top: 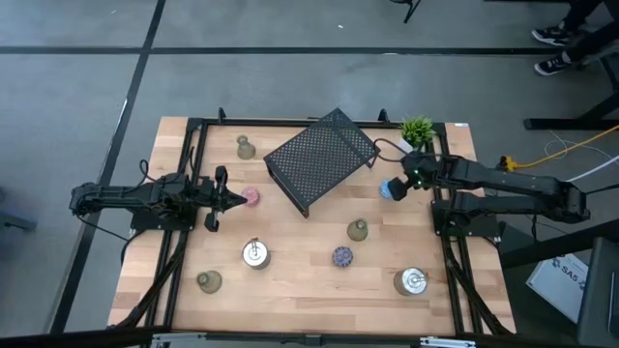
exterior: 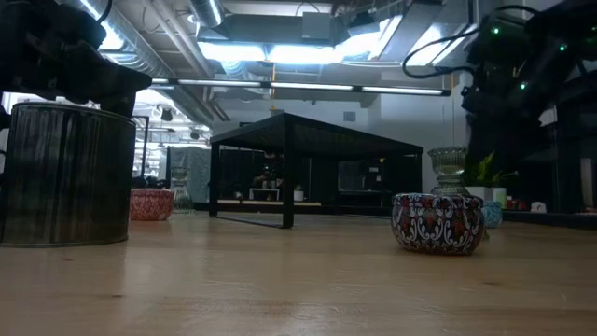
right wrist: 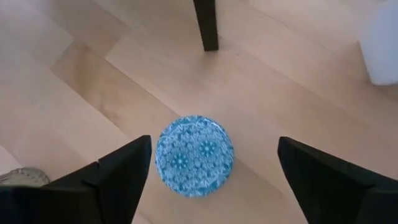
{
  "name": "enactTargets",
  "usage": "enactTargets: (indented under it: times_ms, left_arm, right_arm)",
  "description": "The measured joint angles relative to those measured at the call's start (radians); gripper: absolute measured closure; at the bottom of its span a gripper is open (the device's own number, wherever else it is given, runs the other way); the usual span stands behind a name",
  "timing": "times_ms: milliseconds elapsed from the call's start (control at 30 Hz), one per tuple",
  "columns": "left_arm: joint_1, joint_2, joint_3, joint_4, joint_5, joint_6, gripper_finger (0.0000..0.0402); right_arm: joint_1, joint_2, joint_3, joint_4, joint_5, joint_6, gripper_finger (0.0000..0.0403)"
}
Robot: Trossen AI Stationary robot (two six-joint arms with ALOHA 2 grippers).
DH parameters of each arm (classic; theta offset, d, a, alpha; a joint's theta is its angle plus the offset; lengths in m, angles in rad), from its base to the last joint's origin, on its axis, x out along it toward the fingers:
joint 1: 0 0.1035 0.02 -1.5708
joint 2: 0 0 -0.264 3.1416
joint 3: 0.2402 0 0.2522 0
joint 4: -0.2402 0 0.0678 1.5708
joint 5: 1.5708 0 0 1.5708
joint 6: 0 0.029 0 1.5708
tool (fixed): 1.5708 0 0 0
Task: Pick & Place candle stick holders
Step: Put the light blue small scented candle on the shelf
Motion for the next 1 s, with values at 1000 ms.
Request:
enactTargets:
  times_ms: [1000]
  left_arm:
    - [0.0,0.0,0.0,0.0,0.0,0.0,0.0393]
  right_arm:
    - [0.049,0.002,-0.258,0.4,0.029,-0.253,0.0044]
